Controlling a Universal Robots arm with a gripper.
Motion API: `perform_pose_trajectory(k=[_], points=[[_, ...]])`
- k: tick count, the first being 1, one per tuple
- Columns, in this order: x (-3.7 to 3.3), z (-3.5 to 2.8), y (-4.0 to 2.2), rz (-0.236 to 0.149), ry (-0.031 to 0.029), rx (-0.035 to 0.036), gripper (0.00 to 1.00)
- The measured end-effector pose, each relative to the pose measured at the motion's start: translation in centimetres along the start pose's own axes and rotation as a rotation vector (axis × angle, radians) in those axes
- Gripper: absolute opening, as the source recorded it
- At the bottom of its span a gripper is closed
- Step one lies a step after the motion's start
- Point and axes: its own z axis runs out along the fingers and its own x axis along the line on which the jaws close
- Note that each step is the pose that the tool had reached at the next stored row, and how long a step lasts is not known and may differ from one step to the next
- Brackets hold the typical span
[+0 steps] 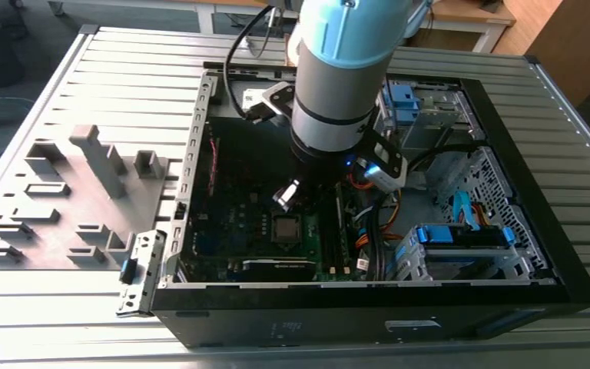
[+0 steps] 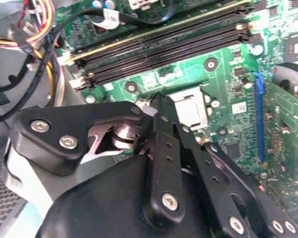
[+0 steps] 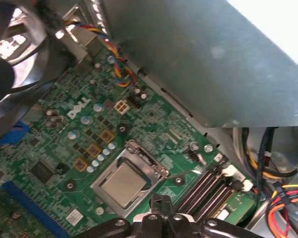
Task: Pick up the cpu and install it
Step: 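Close the cpu cover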
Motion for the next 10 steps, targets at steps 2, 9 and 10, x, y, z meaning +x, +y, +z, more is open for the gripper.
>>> perform_pose_trajectory(k=[2,9,10], points=[[0.32,-0.01,-0.06,-0.002,-0.0001,0.0001,0.11],[0.99,0.14,-0.18,-0.035,0.0007,-0.0011,0.11],[1.02,0.19,-0.17,-0.044,0.0011,-0.0015,0.11]])
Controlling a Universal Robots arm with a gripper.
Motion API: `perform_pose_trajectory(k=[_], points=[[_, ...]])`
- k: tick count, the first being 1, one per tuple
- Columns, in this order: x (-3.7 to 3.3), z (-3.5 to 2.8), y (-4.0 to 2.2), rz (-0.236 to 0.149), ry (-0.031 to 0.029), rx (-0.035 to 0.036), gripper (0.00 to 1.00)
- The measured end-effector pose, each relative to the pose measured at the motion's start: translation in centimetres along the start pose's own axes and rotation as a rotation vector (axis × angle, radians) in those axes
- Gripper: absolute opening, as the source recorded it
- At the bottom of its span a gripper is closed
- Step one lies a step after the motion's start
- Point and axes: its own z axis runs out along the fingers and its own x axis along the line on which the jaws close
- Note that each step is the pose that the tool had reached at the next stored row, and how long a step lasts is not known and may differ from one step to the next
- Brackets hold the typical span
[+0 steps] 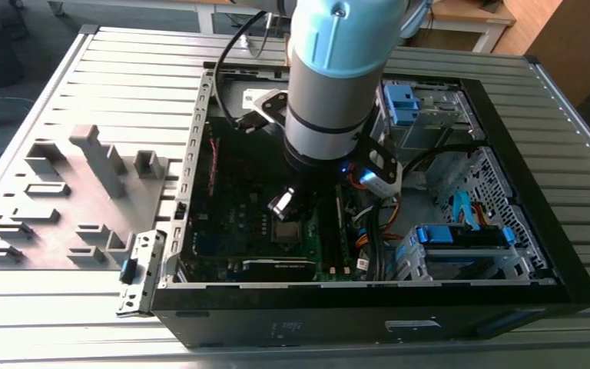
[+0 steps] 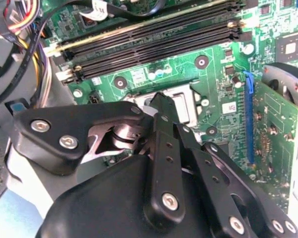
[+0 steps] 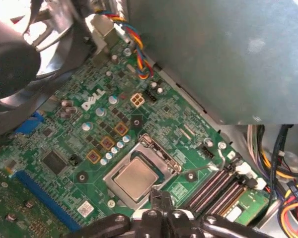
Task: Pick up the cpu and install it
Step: 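Close the cpu cover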
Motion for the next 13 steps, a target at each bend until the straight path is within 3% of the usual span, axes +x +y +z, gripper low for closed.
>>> perform_pose_trajectory(k=[5,13], points=[[0.12,0.23,0.06,-0.055,0.0022,-0.0021,0.11],[0.14,0.24,0.07,-0.059,0.0022,-0.0023,0.11]])
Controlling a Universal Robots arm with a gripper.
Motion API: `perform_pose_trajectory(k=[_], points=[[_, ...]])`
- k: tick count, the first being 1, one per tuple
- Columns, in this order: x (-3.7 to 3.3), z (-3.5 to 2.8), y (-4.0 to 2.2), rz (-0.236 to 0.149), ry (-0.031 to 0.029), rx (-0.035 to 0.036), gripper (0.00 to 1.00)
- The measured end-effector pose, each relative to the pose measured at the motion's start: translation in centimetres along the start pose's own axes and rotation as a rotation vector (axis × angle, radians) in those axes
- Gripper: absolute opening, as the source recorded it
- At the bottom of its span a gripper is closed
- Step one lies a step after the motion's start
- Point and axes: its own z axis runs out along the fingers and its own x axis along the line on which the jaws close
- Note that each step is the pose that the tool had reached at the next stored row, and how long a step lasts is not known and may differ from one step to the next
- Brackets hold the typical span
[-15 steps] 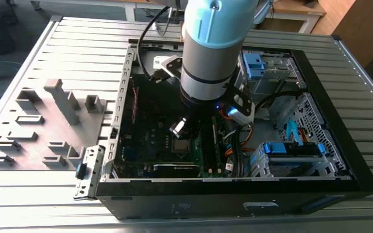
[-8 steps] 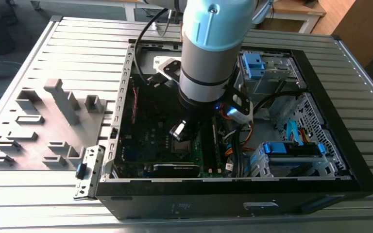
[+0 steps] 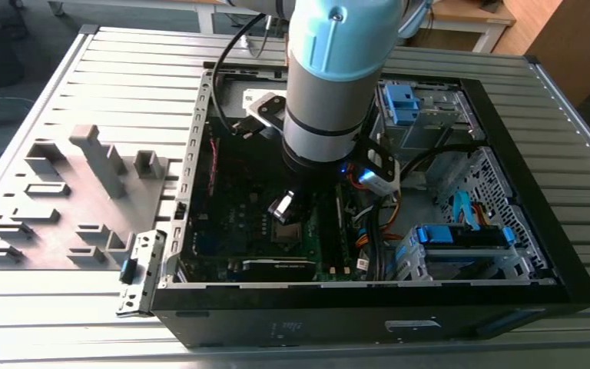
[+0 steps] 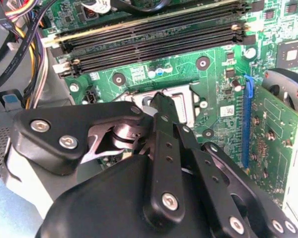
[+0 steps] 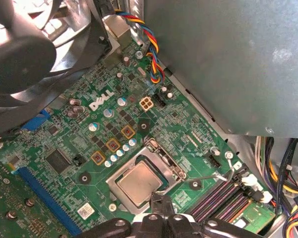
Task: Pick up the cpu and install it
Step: 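Close the cpu cover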
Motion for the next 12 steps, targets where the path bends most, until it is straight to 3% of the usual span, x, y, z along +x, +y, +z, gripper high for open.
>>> perform_pose_trajectory(k=[3,7,12], points=[[0.25,0.04,0.27,0.0,-0.0002,0.0,0.11],[1.14,0.08,1.23,0.0,-0.0008,0.0009,0.11],[1.22,-0.16,1.33,0.0,-0.0004,0.0012,0.11]])
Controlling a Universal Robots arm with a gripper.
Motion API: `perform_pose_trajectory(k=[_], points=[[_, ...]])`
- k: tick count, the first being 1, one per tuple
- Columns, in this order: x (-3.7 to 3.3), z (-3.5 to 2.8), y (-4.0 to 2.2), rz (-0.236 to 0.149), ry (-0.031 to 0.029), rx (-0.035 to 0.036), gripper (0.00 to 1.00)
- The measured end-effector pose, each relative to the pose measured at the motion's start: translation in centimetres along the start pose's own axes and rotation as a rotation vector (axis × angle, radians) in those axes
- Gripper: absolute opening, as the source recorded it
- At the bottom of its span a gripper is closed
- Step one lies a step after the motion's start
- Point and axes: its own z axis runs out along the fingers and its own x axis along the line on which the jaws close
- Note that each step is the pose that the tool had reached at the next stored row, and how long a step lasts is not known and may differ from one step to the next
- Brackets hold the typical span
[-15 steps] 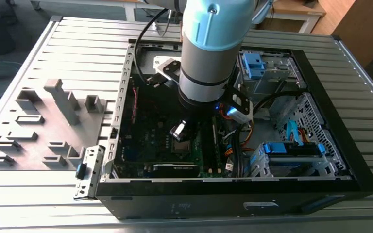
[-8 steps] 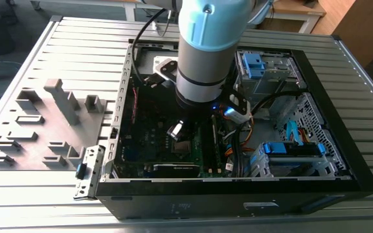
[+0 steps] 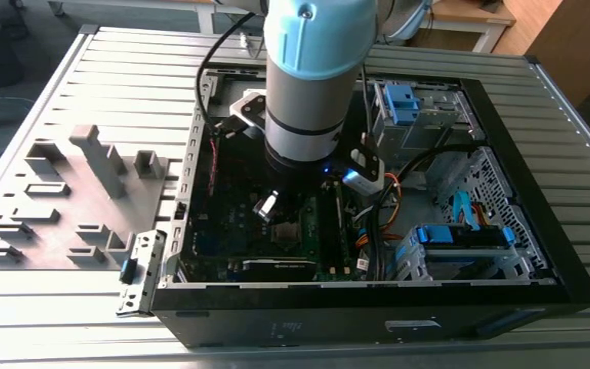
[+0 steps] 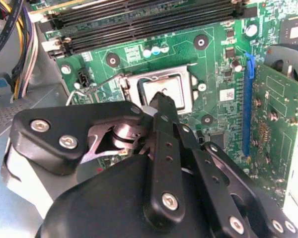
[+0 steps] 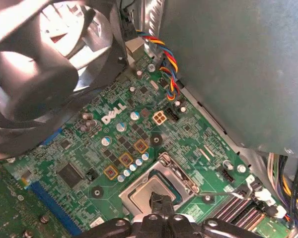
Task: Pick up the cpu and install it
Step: 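Close the cpu cover, then install the first cpu locking lever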
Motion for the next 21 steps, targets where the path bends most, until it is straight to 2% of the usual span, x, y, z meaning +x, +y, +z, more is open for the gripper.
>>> perform_pose_trajectory(k=[2,5,7,17,21], points=[[-0.03,-0.52,0.02,0.0,-0.0002,0.0,0.11],[-0.03,-0.54,0.02,0.0,-0.0007,-0.0002,0.11],[-0.04,-0.78,0.03,0.0,-0.0003,-0.0001,0.11],[-0.03,-0.92,0.03,0.0,0.0002,0.0001,0.11],[-0.07,-1.53,0.06,0.0,-0.0058,-0.0051,0.11]])
